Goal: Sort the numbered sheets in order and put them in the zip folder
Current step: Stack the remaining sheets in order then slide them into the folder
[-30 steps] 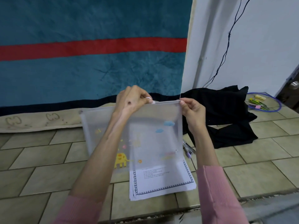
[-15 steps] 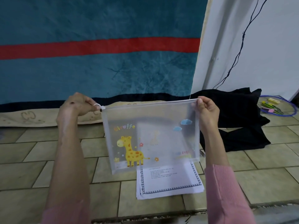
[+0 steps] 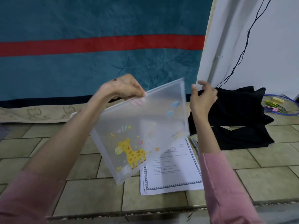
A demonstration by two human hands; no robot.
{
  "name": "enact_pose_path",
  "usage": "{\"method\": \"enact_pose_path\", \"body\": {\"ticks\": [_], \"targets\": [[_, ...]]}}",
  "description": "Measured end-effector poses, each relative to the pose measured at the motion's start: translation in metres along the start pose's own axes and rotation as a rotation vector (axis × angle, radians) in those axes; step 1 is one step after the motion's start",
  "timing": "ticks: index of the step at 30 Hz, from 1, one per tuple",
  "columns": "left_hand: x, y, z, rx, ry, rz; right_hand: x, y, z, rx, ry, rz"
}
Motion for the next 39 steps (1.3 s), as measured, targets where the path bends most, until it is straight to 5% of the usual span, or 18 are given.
{"method": "enact_pose_path", "body": {"ticks": [2, 5, 8, 13, 17, 23, 29, 33, 39], "targets": [[-0.010, 0.000, -0.003, -0.046, -0.040, -0.085, 0.012, 0.012, -0.014, 0.183, 0.156, 0.077], [-0.010, -0.002, -0.007, -0.092, -0.056, -0.139, 0.043, 0.028, -0.047, 0.653, 0.652, 0.396], [-0.002, -0.004, -0.014, -0.115, -0.068, -0.047, 0.062, 0.037, -0.064, 0.719, 0.629, 0.568], [0.016, -0.007, -0.021, -0.101, -0.196, 0.060, 0.061, 0.040, -0.058, 0.591, 0.500, 0.559], [0.043, -0.010, -0.019, -0.074, 0.017, 0.013, 0.051, 0.038, -0.041, 0.325, 0.467, 0.251], [0.001, -0.003, 0.016, 0.172, -0.535, 0.172, 0.024, 0.036, -0.031, 0.142, 0.533, 0.108], [-0.007, -0.008, 0.035, 0.266, -0.326, -0.086, 0.006, 0.055, -0.026, 0.182, 0.760, 0.292], [-0.013, 0.002, 0.033, 0.265, -0.384, -0.316, 0.006, 0.057, -0.019, 0.132, 0.761, 0.206], [-0.026, 0.009, 0.025, 0.278, -0.345, -0.310, 0.023, 0.056, -0.018, -0.007, 0.684, 0.049]]}}
Point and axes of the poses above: each hand's wrist, its own z-axis towards the middle knuckle, its own x-axis out of the palm, y = z × x, the point moved 3 cm from there along z, towards the middle knuckle, and after that the axes turned 6 degrees about z, right-handed, at the moved point
